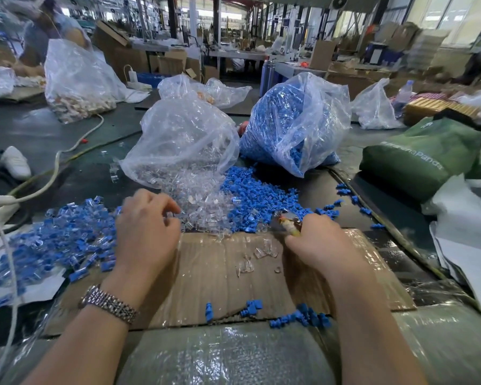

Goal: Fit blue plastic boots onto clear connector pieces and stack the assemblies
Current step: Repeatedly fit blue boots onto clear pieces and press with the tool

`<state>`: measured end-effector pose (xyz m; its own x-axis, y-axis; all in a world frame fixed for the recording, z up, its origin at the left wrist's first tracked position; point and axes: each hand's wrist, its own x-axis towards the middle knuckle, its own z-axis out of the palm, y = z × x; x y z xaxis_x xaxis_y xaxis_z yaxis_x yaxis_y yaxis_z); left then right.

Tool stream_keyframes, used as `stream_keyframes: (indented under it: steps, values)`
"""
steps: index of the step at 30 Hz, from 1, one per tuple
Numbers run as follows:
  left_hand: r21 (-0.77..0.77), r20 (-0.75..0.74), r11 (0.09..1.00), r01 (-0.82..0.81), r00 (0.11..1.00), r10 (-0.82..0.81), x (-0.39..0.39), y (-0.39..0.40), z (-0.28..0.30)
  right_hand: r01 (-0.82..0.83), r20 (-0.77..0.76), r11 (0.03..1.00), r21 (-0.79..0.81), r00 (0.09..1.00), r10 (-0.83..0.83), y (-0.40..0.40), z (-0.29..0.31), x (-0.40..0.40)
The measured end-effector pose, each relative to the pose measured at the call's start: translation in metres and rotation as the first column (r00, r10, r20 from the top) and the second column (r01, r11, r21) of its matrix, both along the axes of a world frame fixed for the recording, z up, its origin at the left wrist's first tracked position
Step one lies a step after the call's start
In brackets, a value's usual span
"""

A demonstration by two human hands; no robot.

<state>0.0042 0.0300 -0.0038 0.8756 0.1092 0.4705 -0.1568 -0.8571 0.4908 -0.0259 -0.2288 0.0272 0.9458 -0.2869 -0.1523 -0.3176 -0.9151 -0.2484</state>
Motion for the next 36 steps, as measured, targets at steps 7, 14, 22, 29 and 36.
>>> stream_keyframes:
  steps: [7,14,22,29,36]
  values:
    - [0.073,-0.081,0.892,0.446,0.894,-0.441,-0.002,-0.028,-0.014,0.032,-0.005,0.995,-0.093,0.999,-0.033,0.004,-0.012,0.005]
    - [0.217,-0.200,0.846,0.487,0.871,-0.450,0.000,-0.032,-0.022,-0.276,0.269,0.946,-0.172,0.910,0.315,0.038,-0.012,0.023]
    - [0.100,-0.179,0.824,0.558,0.824,-0.537,-0.003,-0.033,-0.017,-0.303,0.192,0.899,-0.316,0.908,0.373,0.048,-0.026,0.033]
    - [0.067,-0.198,0.845,0.531,0.837,-0.510,-0.006,-0.029,-0.014,-0.360,0.217,0.911,-0.203,0.890,0.400,0.048,-0.031,0.029]
    - [0.104,-0.201,0.854,0.510,0.851,-0.484,-0.009,-0.027,-0.008,-0.429,0.261,0.903,-0.030,0.868,0.422,0.045,-0.026,0.024]
